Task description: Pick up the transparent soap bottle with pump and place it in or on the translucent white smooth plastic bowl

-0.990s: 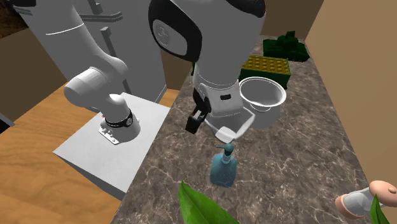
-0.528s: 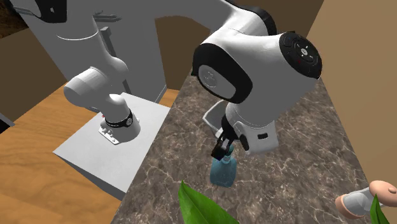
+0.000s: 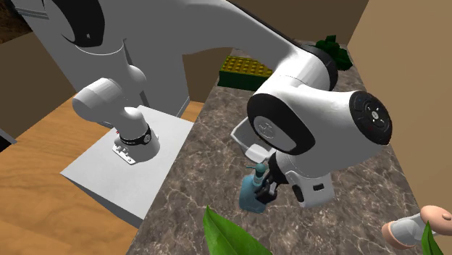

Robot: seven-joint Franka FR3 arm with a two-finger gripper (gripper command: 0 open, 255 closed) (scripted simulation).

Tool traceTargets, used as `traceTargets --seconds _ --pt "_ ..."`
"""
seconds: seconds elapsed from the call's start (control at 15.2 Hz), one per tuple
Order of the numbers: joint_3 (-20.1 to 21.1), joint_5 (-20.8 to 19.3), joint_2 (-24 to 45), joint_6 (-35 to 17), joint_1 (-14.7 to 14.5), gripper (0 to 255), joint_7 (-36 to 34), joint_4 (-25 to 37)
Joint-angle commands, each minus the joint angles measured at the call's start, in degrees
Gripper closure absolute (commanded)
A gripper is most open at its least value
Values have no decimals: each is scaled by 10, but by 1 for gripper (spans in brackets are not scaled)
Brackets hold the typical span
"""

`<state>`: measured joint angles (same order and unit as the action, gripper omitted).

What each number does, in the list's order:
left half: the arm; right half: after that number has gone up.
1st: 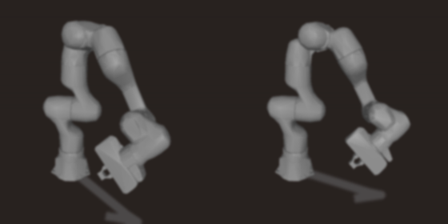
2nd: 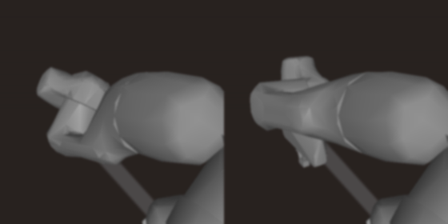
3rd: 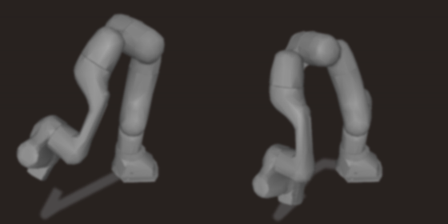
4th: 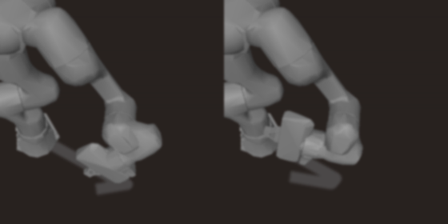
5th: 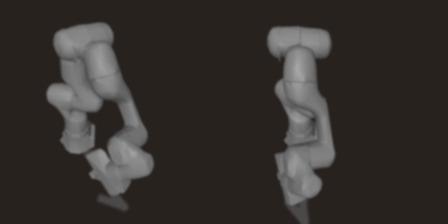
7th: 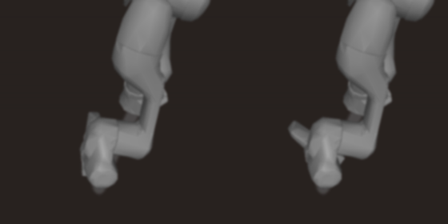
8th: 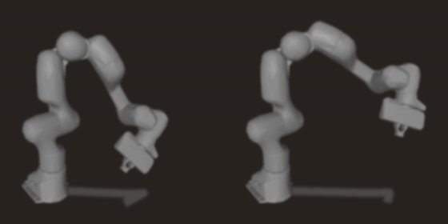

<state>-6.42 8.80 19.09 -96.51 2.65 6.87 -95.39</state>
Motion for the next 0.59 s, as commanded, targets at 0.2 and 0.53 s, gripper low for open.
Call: traceTargets --seconds 0.2,0.53 --pt "1 1 -3 -36 -3 0 1 -38" --pt "1 2 -2 -36 -3 0 1 -38"
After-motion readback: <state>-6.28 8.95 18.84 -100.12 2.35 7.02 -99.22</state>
